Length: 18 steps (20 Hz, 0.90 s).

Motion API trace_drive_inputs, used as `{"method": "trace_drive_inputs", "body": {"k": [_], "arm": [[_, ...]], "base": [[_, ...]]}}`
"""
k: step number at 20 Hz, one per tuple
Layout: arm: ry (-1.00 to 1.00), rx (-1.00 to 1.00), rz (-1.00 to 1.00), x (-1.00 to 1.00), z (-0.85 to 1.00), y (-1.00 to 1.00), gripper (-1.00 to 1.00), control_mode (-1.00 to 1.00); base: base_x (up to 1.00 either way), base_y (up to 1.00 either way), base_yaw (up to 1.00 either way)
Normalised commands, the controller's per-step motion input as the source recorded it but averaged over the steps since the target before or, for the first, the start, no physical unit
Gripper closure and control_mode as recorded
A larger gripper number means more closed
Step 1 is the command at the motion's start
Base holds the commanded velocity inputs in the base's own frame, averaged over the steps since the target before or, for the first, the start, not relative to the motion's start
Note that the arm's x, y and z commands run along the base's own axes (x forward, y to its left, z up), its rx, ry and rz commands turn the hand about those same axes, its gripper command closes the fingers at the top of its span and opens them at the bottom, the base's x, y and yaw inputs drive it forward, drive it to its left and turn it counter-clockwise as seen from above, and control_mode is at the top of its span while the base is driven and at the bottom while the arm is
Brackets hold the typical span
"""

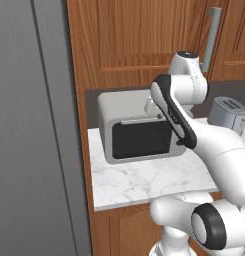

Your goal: Open the toaster oven door. Place the bread on the bottom rack in the toaster oven and place the chicken drumstick on the top rack.

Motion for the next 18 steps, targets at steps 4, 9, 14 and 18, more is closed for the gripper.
{"method": "trace_drive_inputs", "body": {"k": [4, 9, 14, 18], "arm": [[0.00, 0.00, 0.00, 0.00, 0.00, 0.00, -1.00, 1.00], [0.00, 0.00, 0.00, 0.00, 0.00, 0.00, -1.00, 1.00], [0.00, 0.00, 0.00, 0.00, 0.00, 0.00, -1.00, 1.00], [0.00, 0.00, 0.00, 0.00, 0.00, 0.00, -1.00, 1.00]], "base": [[0.00, 0.00, 0.00], [0.00, 0.00, 0.00], [0.00, -0.03, 0.00], [0.00, -0.54, 0.00]]}}
